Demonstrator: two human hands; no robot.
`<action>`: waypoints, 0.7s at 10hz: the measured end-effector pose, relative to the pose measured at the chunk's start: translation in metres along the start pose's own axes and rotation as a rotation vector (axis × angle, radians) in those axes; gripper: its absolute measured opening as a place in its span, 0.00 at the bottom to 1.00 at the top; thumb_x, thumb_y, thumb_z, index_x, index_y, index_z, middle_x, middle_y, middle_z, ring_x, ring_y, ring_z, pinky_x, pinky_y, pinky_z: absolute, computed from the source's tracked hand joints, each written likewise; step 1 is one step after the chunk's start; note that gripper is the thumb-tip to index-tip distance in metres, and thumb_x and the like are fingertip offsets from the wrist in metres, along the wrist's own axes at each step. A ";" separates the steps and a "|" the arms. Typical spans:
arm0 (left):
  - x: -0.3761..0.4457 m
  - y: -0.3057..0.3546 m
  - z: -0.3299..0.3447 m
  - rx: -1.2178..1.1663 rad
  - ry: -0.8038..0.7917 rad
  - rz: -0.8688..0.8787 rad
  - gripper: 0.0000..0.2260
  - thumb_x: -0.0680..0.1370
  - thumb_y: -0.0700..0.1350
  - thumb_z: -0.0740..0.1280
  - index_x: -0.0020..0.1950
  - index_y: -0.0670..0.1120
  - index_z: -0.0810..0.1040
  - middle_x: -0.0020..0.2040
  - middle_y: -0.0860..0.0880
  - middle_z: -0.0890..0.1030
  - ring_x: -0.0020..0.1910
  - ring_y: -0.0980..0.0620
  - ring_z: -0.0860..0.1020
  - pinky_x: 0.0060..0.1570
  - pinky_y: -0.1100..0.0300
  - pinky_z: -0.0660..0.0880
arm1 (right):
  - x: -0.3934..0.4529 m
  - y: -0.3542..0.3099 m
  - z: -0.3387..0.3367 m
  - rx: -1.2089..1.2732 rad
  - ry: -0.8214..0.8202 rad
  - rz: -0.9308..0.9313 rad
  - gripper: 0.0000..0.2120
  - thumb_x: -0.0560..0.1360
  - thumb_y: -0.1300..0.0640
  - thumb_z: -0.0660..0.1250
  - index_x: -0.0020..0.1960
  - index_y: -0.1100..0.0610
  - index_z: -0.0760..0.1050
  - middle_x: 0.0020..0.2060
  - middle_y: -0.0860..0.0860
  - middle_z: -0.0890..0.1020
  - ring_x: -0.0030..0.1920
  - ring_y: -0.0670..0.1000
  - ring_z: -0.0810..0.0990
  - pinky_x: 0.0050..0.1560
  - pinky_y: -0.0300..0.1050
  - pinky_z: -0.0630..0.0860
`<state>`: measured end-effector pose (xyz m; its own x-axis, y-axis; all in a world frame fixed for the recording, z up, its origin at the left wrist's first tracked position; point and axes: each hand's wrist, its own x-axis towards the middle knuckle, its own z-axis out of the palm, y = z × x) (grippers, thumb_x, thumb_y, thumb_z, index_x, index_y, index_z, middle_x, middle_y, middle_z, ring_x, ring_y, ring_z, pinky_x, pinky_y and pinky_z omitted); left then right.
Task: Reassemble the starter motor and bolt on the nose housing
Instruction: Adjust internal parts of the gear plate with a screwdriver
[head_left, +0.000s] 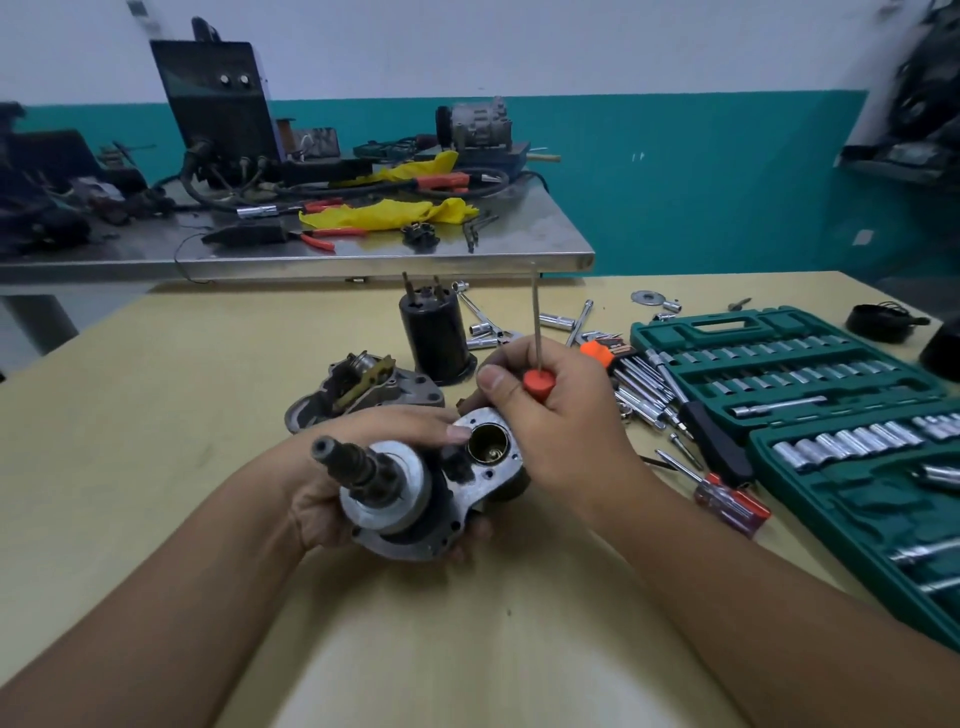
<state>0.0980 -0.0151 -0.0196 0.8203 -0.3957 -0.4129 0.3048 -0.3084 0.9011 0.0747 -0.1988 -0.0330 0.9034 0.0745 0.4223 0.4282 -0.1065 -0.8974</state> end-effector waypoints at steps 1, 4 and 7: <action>0.005 0.001 0.004 0.118 -0.120 0.116 0.05 0.78 0.46 0.73 0.48 0.46 0.86 0.48 0.48 0.86 0.43 0.62 0.85 0.52 0.62 0.80 | -0.003 0.001 -0.001 -0.021 -0.006 -0.028 0.10 0.79 0.60 0.69 0.43 0.47 0.78 0.37 0.48 0.87 0.42 0.49 0.86 0.50 0.52 0.83; -0.002 -0.022 0.016 -0.469 0.034 0.123 0.15 0.71 0.45 0.76 0.54 0.38 0.86 0.49 0.34 0.85 0.41 0.38 0.86 0.39 0.49 0.83 | 0.003 0.001 -0.012 0.324 0.326 0.190 0.06 0.80 0.62 0.69 0.46 0.55 0.80 0.30 0.46 0.81 0.27 0.45 0.70 0.28 0.42 0.70; -0.006 -0.027 0.034 -0.771 0.235 0.380 0.19 0.78 0.56 0.70 0.61 0.44 0.84 0.59 0.35 0.84 0.53 0.32 0.84 0.58 0.24 0.74 | -0.003 0.010 -0.006 0.508 0.089 0.273 0.05 0.73 0.61 0.74 0.41 0.53 0.84 0.32 0.54 0.79 0.26 0.49 0.71 0.27 0.43 0.71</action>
<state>0.0687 -0.0335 -0.0460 0.9846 -0.1393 -0.1061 0.1631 0.5091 0.8451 0.0767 -0.2058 -0.0427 0.9873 0.0252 0.1567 0.1355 0.3803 -0.9149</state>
